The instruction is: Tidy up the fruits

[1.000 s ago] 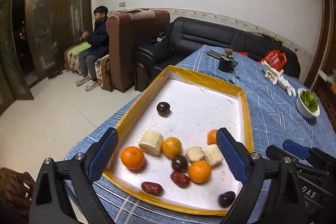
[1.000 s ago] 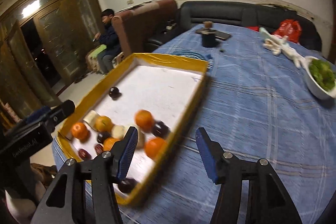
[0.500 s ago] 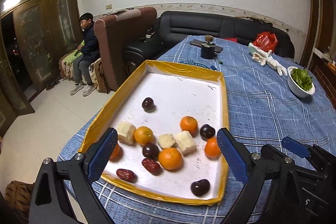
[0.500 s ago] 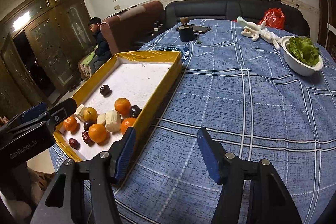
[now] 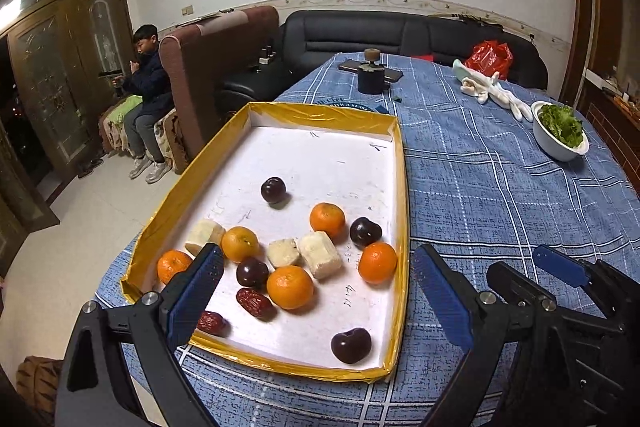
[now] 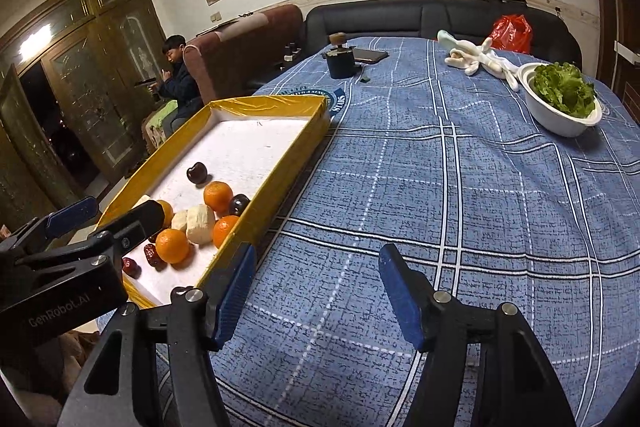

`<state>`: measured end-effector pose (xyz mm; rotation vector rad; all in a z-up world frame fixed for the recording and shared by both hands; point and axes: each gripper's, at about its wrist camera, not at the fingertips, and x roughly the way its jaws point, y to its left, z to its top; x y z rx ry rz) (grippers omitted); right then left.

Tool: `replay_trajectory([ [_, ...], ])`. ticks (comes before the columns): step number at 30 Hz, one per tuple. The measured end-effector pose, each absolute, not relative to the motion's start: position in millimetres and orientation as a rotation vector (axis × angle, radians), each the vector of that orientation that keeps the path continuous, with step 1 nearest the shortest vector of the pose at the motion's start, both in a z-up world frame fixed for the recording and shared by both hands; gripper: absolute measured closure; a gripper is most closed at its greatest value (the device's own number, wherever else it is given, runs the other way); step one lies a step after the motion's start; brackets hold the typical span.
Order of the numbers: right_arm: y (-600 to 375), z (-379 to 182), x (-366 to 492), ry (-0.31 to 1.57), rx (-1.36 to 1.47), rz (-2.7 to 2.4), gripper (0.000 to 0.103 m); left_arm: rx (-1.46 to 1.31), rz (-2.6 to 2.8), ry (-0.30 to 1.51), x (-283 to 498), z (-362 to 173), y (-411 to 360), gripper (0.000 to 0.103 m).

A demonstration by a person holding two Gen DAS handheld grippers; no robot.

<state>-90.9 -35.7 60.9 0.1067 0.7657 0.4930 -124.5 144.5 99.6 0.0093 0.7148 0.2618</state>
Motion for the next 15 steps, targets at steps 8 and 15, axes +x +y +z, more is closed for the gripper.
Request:
replay_trajectory([
  [8, -35.9, 55.2, -88.0, 0.781, 0.1, 0.478, 0.033, 0.003, 0.254, 0.734, -120.5, 93.8, 145.8, 0.008],
  [15, -36.6, 52.2, -86.3, 0.789, 0.098, 0.472, 0.033, -0.017, 0.244, 0.757, -118.3, 88.5, 149.2, 0.008],
])
